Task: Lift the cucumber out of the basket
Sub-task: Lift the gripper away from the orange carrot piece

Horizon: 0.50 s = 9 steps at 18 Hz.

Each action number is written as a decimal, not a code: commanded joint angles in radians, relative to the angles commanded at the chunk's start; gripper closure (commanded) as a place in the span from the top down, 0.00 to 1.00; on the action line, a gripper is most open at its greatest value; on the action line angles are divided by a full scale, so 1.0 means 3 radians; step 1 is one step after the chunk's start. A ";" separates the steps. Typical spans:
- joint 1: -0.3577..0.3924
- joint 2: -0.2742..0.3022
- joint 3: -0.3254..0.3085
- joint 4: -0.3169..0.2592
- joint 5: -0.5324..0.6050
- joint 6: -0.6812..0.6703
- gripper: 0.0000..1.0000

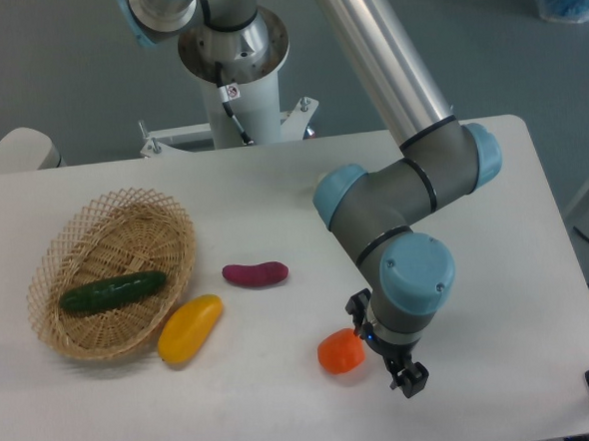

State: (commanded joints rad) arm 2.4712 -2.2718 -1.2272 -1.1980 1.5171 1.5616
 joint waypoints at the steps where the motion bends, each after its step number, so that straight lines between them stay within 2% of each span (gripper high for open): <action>1: 0.0005 -0.0005 0.0025 -0.0015 0.0000 0.0025 1.00; 9: 0.0036 0.0081 -0.0051 -0.0051 0.0000 0.0102 1.00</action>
State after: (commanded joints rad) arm 2.4819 -2.2474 -1.2424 -1.2133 1.5171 1.5923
